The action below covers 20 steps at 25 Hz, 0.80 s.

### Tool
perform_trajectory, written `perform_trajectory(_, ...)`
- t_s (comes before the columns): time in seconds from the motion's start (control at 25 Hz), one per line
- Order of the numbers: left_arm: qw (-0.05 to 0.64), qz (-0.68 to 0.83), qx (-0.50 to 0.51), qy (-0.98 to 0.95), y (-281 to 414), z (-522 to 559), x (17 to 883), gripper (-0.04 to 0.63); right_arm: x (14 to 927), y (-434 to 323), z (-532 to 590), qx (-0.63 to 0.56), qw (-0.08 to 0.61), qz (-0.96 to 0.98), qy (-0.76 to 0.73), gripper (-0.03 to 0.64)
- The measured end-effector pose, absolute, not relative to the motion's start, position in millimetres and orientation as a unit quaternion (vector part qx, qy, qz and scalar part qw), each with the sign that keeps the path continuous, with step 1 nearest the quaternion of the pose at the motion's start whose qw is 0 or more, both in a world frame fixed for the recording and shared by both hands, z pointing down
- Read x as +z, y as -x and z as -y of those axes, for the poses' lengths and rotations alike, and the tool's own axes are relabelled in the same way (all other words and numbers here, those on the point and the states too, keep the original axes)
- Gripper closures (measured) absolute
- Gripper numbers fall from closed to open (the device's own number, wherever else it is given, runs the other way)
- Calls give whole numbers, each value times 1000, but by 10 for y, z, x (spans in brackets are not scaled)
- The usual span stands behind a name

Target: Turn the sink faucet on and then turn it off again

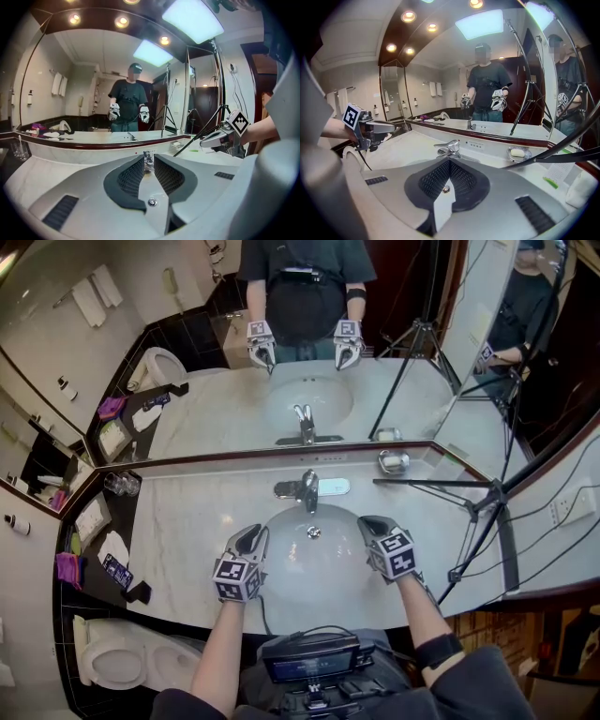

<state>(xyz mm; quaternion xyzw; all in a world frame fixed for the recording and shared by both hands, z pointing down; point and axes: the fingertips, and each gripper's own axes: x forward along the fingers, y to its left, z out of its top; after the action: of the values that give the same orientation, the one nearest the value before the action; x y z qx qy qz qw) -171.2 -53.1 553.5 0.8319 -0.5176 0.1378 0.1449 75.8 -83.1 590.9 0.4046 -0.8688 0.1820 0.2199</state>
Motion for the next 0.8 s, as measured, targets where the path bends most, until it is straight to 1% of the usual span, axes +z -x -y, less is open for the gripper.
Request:
perform_trajectory(0.12,122,510,159,-837,1627,634,5572,465,5930,-806,867,184,220,867,-407,597)
perform_trajectory(0.2,99,502,179,-841,1550,705,5571,434,5952,-834,889,185,221,866,-409,597)
perform_trajectory(0.32,59,483,212,-848,1416,837,5601,396,5979,-852,946,187,222,864,-412,597)
perform_trajectory(0.44,15,464,261,-846,1320,1008,5770,316,5989,-878,999,189,224,861,-416,597)
perform_trajectory(0.48,-3,457,281,-844,1283,1063,5844,302,5979,-893,1016,190,225,859,-418,596)
perform_trajectory(0.56,-53,438,321,-838,1186,1162,5914,288,5981,-929,1046,192,226,856,-423,597)
perform_trajectory(0.68,-132,408,373,-823,1046,1313,5952,288,6029,-965,1093,196,230,852,-429,597)
perform_trajectory(0.8,-179,377,407,-813,969,1472,6113,282,6068,-987,1150,202,232,847,-433,597)
